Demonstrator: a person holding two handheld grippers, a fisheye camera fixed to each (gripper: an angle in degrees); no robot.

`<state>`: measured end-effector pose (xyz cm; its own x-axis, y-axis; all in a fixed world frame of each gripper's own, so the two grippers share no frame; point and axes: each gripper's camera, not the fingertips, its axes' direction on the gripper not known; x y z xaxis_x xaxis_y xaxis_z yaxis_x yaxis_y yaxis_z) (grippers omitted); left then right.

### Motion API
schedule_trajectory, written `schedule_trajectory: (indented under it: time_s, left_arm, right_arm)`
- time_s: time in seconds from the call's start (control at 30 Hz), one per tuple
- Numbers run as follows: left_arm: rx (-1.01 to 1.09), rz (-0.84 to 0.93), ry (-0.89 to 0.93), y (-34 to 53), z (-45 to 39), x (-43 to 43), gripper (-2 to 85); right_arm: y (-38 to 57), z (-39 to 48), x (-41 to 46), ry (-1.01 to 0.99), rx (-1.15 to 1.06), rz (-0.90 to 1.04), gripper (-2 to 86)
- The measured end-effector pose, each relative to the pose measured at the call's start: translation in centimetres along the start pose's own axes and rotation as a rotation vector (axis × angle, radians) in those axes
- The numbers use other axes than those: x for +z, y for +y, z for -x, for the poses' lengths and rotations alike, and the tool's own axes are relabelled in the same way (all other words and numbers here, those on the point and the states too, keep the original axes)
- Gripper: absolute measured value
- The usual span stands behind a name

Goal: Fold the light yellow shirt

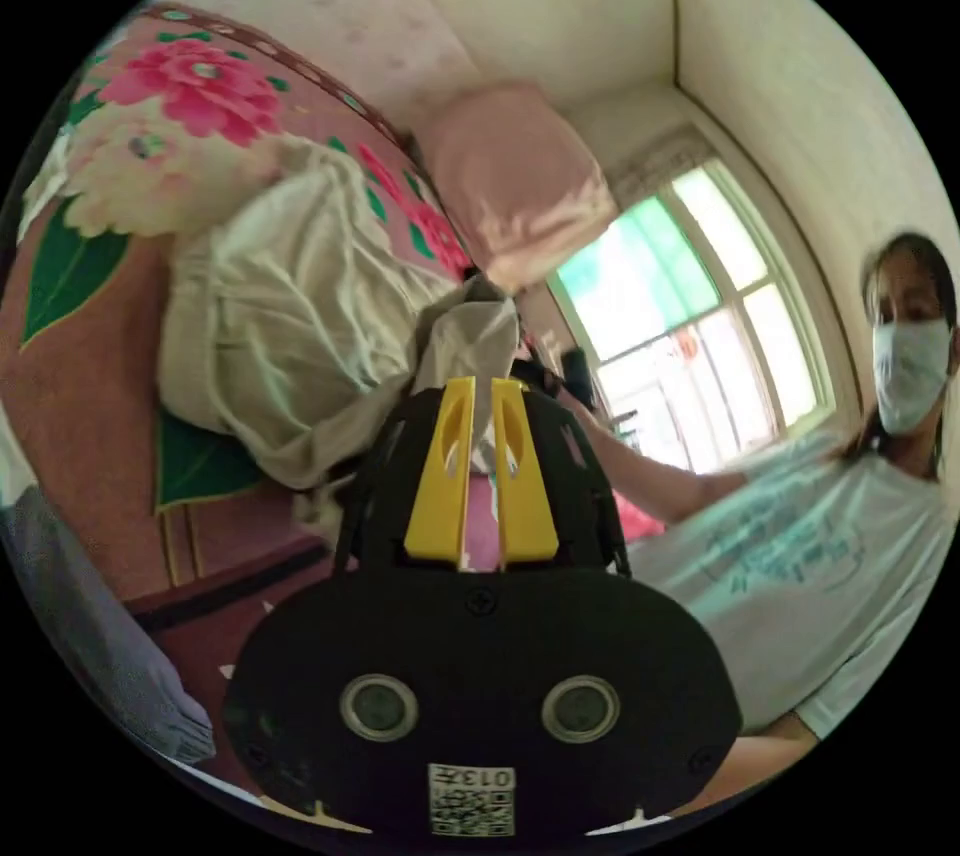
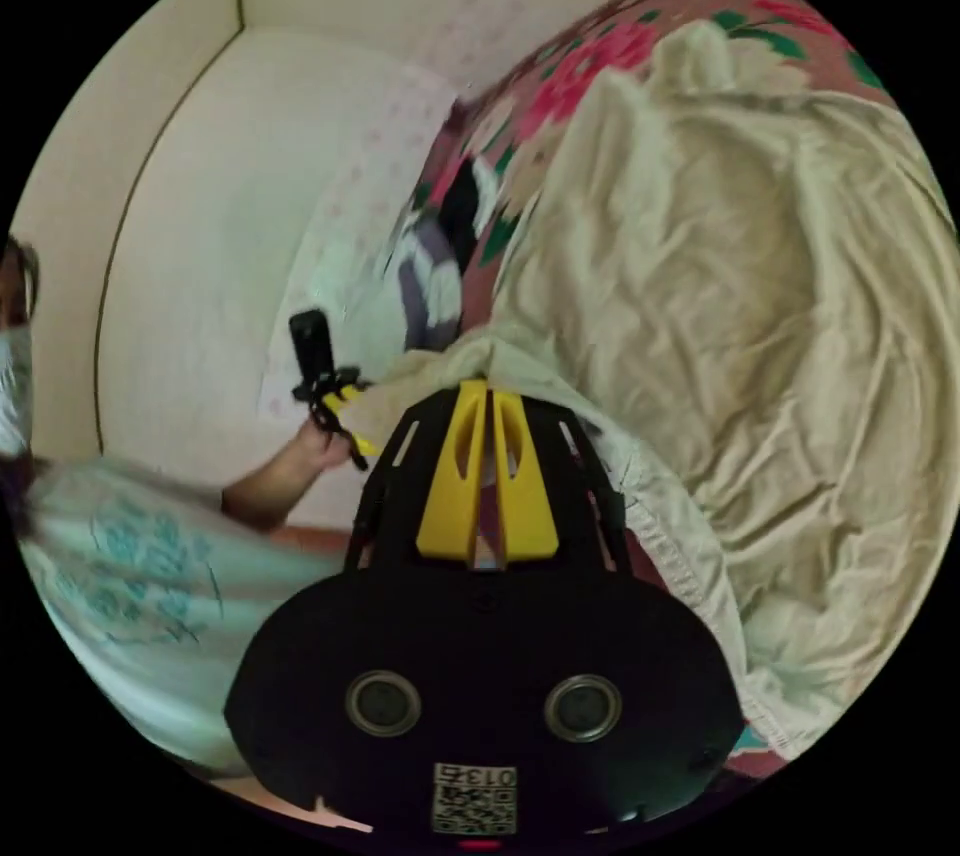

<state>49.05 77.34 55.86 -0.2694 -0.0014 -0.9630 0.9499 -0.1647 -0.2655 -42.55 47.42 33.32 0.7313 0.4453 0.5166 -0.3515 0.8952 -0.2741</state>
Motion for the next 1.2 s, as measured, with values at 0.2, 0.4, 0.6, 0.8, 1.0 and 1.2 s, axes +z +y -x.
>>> schedule_trajectory:
  time_s: [0.2,0.4,0.6,0.8,1.0,1.2]
  left_arm:
    - [-0.159,-0.043,-0.326,0.0,4.3,-6.1,7.5]
    - [-0.117,0.129,-0.556,-3.0,4.8,-2.0,13.6]
    - [0.197,0.545,-0.683,-7.7,1.9,8.0,10.0]
    - [0.255,0.674,-0.572,-8.1,0.2,8.5,0.1]
    - [0.352,0.658,-0.615,-6.3,-3.5,3.8,-0.1]
    - [0.098,0.545,-0.561,-6.1,-2.5,-0.6,-0.2]
  right_arm:
    - [-0.5,3.1,-3.9,0.178,-0.127,-0.035,11.2]
    - [3.6,10.3,7.3,0.325,-0.414,0.229,15.7]
    - [0.4,9.1,15.4,0.326,-0.315,0.357,4.4]
    - [0.8,11.5,1.6,0.13,-0.412,0.202,2.5]
    - [6.2,11.8,-20.8,0.033,-0.425,-0.029,1.6]
    - [15.4,18.9,-33.0,0.065,-0.495,0.063,1.4]
